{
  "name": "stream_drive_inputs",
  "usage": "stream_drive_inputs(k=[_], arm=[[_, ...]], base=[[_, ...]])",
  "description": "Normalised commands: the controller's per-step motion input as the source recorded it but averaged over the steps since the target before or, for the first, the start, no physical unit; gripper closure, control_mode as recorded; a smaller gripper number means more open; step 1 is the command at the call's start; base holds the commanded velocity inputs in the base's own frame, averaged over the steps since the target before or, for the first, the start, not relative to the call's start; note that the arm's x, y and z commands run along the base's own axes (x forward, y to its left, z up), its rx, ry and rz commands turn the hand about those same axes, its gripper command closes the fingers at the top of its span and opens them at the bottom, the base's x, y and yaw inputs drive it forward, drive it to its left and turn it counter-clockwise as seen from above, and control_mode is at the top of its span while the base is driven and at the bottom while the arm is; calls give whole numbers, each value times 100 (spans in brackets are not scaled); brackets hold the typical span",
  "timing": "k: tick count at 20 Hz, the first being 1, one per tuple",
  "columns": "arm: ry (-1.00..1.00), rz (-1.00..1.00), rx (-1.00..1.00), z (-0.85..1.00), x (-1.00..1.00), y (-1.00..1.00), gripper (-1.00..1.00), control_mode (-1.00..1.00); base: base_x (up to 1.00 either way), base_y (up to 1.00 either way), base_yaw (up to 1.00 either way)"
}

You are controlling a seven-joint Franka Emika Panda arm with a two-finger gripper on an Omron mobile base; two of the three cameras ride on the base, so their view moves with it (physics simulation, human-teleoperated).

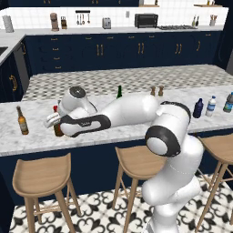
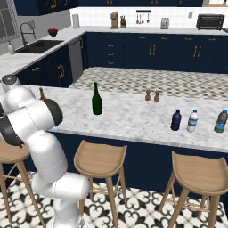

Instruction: Move the plastic bottles in the middle to the plastics group, and the glass bottles in the middle to the glass group.

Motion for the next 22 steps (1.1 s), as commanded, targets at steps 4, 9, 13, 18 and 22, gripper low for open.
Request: stream_drive_inputs(k=[4,9,13,18,22], arm=[[-1,0,9,0,5,1,100,-100],[-1,0,11,0,51,0,100,-100],[-1,-1,6,0,46,0,100,-100],[0,-1,0,0,20,5,100,-100],[0,0,0,-17,0,3,100,-100]], base=[[0,0,0],[0,0,0],[0,0,0],[0,0,0],[0,0,0]])
